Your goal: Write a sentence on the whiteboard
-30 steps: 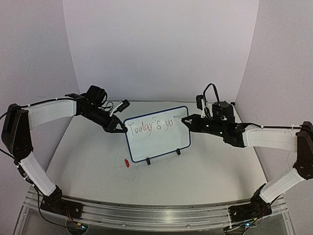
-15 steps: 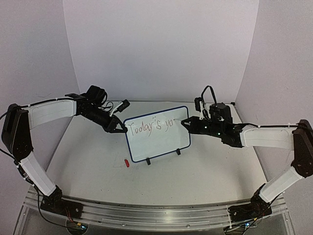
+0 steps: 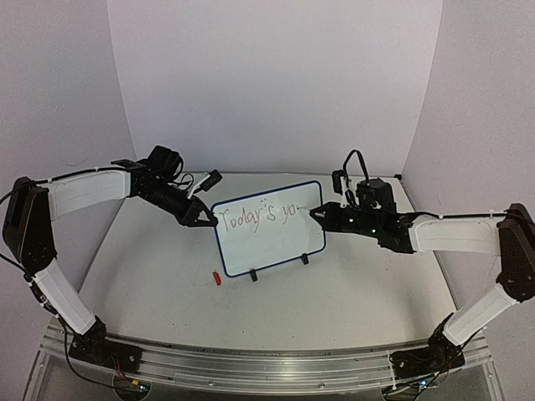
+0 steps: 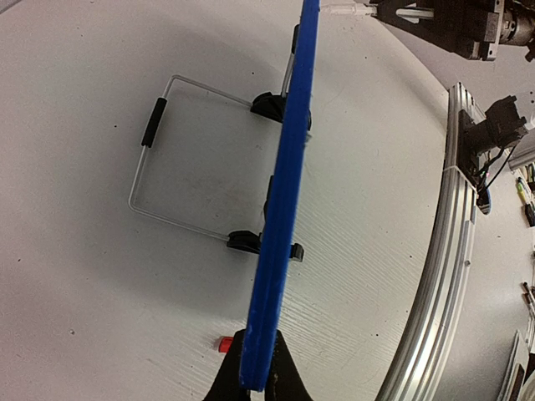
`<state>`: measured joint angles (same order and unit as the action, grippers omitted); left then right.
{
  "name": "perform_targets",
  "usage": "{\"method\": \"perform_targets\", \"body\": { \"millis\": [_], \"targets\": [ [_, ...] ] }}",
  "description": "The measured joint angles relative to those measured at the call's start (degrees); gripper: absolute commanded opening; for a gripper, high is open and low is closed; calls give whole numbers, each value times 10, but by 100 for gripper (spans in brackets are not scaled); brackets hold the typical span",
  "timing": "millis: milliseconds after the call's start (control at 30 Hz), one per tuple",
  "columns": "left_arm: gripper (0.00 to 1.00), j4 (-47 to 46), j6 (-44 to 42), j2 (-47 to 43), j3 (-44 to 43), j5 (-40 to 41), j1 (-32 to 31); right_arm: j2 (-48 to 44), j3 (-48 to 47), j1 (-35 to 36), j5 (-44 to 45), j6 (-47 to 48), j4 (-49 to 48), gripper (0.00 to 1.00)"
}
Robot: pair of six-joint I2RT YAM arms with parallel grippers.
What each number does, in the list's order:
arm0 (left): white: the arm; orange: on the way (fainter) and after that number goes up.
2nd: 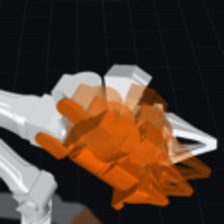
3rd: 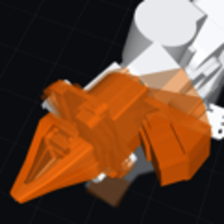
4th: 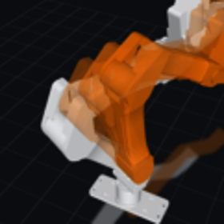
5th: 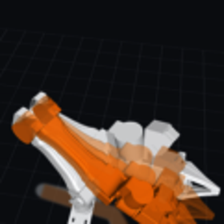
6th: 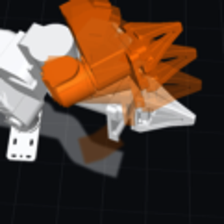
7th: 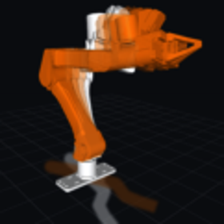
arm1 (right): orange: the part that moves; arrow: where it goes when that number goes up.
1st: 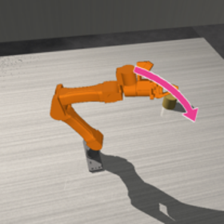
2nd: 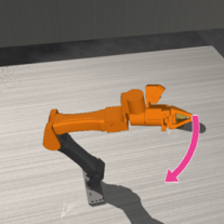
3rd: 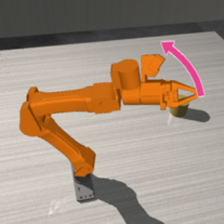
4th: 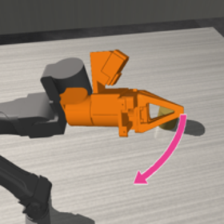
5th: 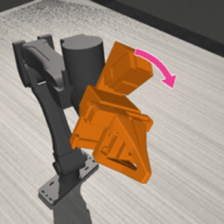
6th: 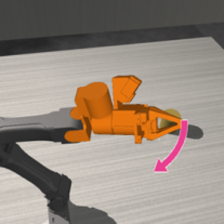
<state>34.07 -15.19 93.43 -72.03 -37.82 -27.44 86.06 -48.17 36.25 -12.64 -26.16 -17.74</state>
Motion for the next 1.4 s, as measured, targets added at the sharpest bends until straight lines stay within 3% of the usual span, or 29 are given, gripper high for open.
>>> {"method": "perform_targets", "body": {
  "millis": [1400],
  "targets": [
    [0,0,2,0,0,0,0,-4,-6,0,32,15,24,0]
  ]
}}
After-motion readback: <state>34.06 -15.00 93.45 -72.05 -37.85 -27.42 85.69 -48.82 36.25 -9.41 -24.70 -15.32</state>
